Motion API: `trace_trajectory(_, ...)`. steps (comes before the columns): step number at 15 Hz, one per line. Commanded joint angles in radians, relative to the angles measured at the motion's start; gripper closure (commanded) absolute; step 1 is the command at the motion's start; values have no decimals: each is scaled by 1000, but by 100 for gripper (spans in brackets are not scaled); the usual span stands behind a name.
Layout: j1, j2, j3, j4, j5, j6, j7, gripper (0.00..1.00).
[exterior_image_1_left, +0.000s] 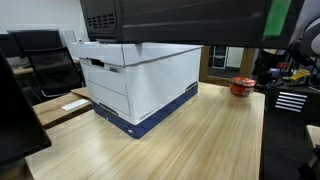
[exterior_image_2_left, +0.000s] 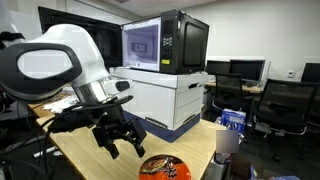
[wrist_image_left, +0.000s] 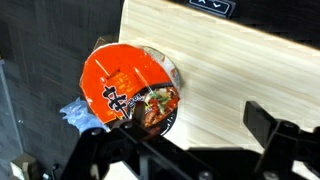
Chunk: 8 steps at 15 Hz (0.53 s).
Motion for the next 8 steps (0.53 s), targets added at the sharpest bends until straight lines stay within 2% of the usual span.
trace_trajectory(1, -13, 136, -1, 41, 13, 138, -20, 0)
trace_trajectory(4, -26, 236, 18, 77, 24, 244, -1, 0)
trace_trajectory(8, -36, 354, 32, 149, 28, 331, 21, 0)
